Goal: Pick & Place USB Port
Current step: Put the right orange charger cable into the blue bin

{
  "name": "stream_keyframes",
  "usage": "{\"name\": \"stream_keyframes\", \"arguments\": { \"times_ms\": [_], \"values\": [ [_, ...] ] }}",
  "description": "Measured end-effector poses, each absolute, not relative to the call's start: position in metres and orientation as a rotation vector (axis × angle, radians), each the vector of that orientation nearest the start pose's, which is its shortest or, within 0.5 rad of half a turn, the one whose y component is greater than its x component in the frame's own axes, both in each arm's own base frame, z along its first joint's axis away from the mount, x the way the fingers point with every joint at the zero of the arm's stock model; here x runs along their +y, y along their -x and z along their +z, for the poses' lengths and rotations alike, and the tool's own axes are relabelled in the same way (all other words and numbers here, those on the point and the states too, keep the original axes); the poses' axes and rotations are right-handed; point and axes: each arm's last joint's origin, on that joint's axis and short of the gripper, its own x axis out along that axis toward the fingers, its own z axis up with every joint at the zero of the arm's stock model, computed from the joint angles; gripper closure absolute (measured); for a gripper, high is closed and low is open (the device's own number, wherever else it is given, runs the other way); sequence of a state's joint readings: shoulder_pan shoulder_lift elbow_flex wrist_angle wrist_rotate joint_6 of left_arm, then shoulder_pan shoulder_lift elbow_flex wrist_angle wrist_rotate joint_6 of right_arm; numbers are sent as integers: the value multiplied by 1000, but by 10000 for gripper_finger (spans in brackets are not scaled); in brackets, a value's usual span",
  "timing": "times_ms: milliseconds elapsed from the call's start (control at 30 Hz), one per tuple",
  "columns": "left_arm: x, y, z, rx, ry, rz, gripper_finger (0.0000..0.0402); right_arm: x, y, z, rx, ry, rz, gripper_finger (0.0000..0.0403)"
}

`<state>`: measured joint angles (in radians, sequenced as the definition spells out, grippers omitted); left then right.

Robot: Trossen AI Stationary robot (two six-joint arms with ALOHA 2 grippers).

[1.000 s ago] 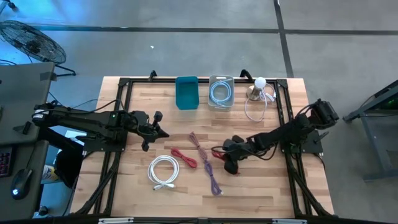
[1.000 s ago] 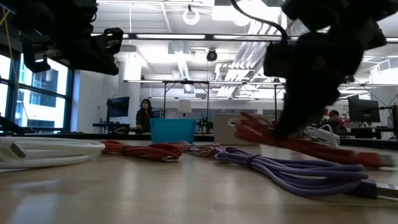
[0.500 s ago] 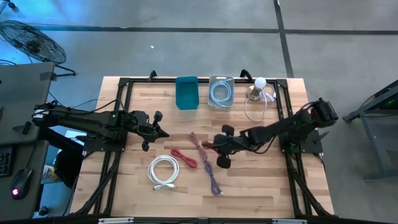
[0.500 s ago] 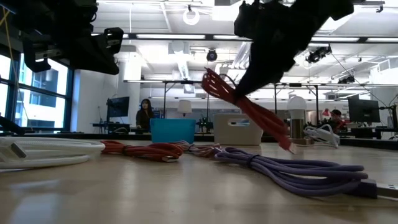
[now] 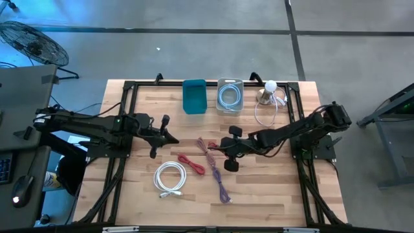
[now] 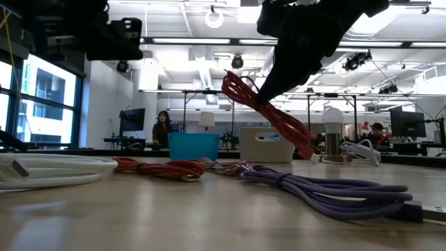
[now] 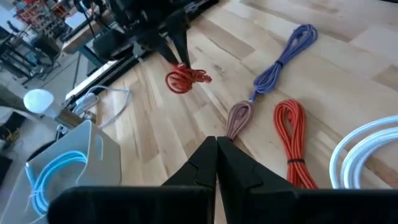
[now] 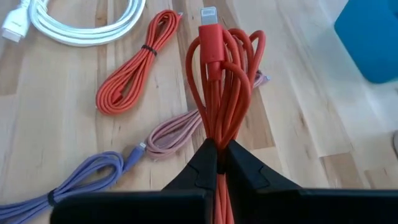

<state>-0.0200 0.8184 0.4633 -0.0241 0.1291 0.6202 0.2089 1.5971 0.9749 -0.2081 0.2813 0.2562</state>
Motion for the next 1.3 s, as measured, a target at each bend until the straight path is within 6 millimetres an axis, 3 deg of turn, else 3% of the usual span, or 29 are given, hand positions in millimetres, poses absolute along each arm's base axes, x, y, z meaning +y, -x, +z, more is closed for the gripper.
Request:
{"name": "stream_keyframes", "arguments": {
  "times_ms": [567, 867, 1300],
  "values": [
    [-8, -219, 210, 310, -567, -244, 255, 63, -308, 235, 668, 14, -162, 399],
    [-9, -229, 216, 188, -542, -239, 230, 65, -313, 242, 591, 74, -120, 399],
    [-8, -231, 226, 99, -537, -176, 228, 66, -319, 250, 500, 147, -76, 399]
  ]
}}
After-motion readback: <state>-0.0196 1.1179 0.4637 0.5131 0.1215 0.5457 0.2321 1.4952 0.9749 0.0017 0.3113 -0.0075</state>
